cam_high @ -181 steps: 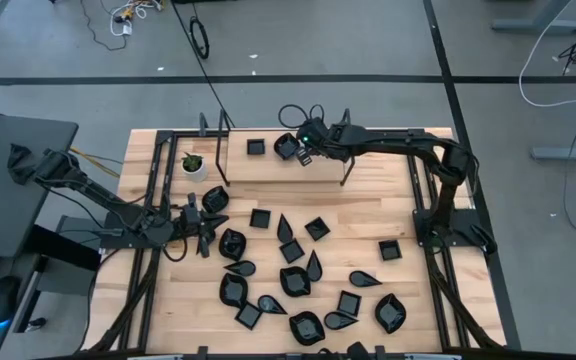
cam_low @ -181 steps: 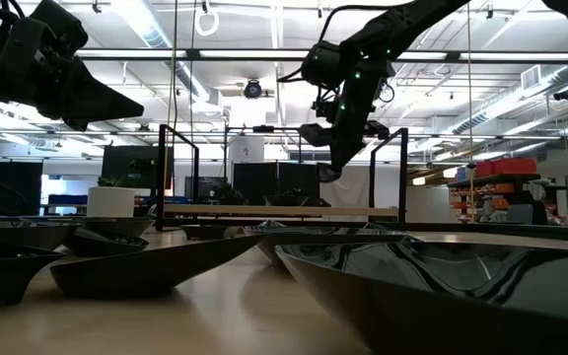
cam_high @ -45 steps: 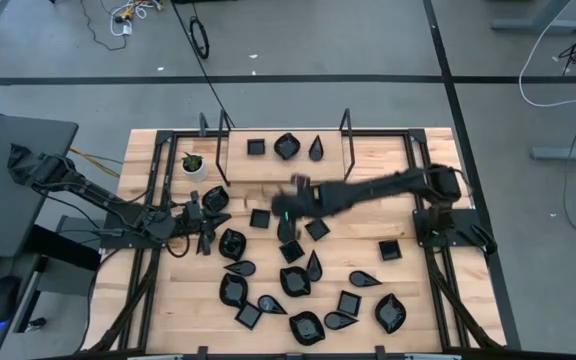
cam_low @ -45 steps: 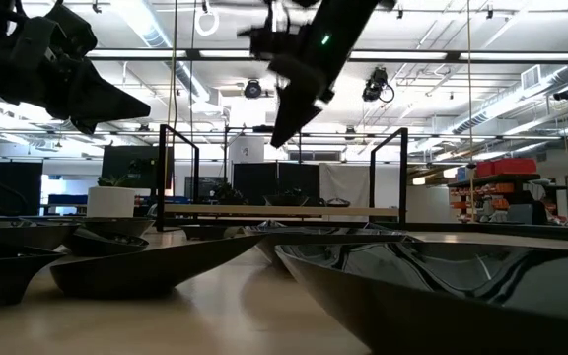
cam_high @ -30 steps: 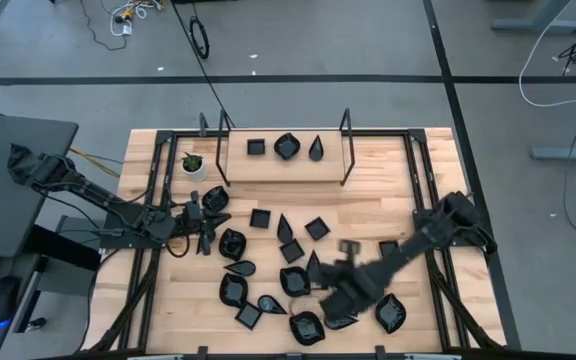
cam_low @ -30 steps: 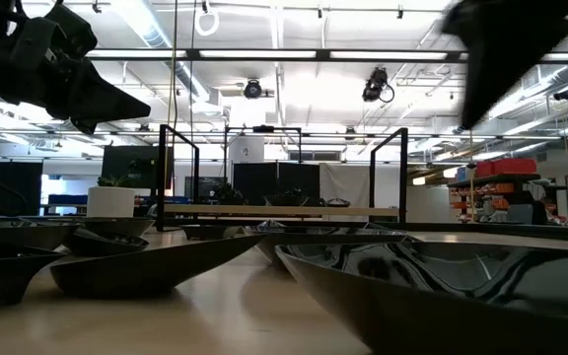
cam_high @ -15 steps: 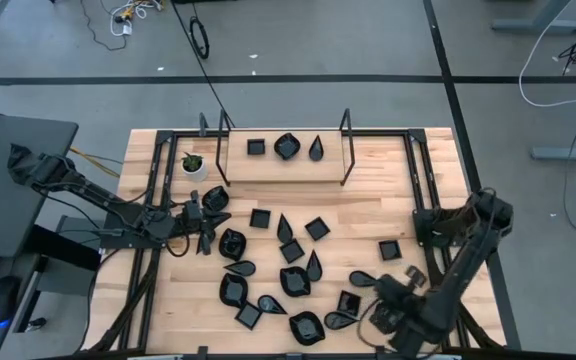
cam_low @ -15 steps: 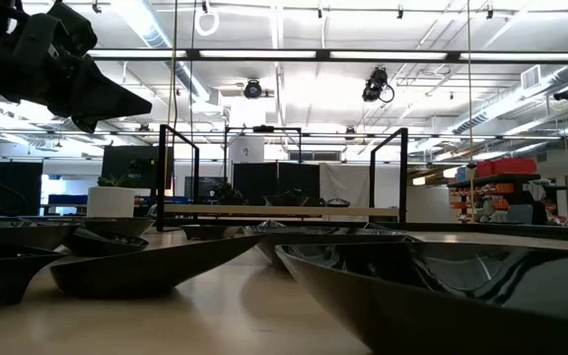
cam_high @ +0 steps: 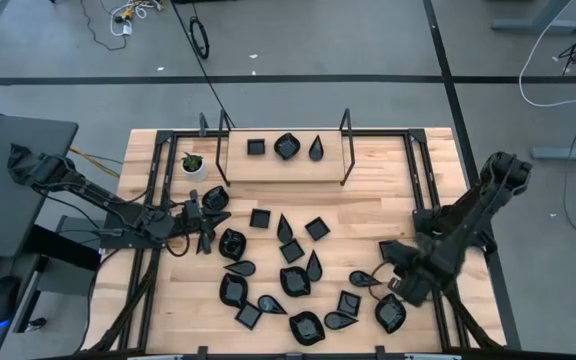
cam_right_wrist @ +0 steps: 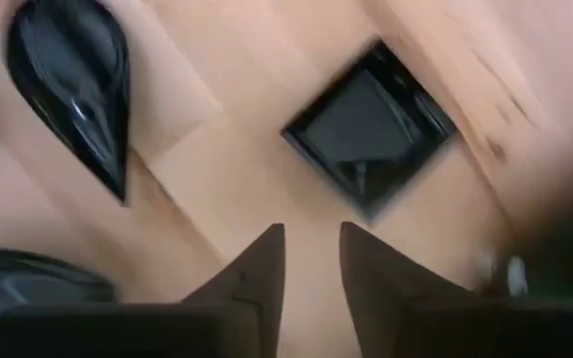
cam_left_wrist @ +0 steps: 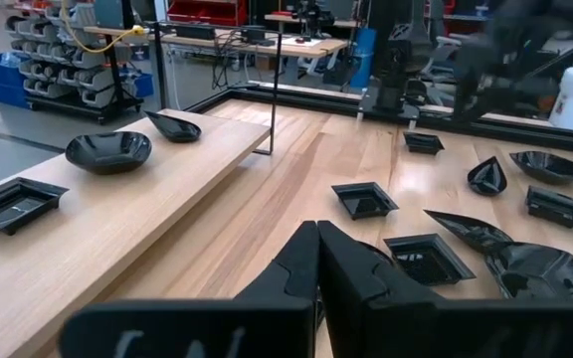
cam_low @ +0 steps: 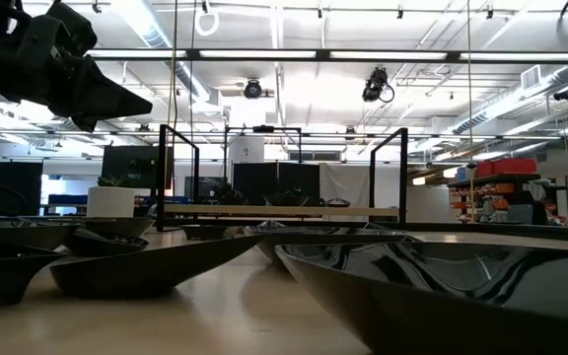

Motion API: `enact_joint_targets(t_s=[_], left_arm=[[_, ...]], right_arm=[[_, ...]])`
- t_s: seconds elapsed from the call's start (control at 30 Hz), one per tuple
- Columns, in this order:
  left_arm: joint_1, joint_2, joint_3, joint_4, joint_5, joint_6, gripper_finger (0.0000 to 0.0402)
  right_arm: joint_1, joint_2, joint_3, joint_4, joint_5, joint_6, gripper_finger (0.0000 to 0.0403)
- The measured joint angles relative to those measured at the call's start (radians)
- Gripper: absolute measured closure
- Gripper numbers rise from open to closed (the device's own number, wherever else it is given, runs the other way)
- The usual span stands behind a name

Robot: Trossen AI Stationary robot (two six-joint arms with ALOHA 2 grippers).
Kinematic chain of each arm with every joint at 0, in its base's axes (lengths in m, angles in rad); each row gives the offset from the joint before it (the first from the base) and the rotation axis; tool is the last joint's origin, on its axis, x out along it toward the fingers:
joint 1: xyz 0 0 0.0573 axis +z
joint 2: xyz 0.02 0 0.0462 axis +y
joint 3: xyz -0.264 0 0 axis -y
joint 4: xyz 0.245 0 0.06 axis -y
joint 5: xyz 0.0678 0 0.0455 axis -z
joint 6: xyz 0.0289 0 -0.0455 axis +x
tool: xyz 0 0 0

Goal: Pick & Place Mini shaped plates
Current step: Stack the black square bowl on top of the other black square bowl on the shelf

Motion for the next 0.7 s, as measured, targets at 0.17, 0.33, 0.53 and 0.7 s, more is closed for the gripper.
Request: enact_joint_targets(t_s=[0.17,0.33,0.53,0.7], left_arm=[[0.0,0.0,0.0,0.0,0.0,-0.003,0.0394],[0.0,0.0,0.0,0.0,0.0,-0.005,0.0394],[0.0,0.0,0.0,0.001,0.0,-0.02,0.0394],[0.0,0.0,0.0,0.006,0.0,-0.02,0.0394]], right_arm=[[-0.091,0.011,-0.145,0.199,-0.1,-0.392,0.0272],[-0.119,0.017,-0.168,0.198,-0.092,-0.417,0.0287],[-0.119,0.02,-0.115,0.161,-0.092,-0.502,0.0312],[-0.119,0.02,-0.097,0.037,-0.036,-0.527,0.0308]])
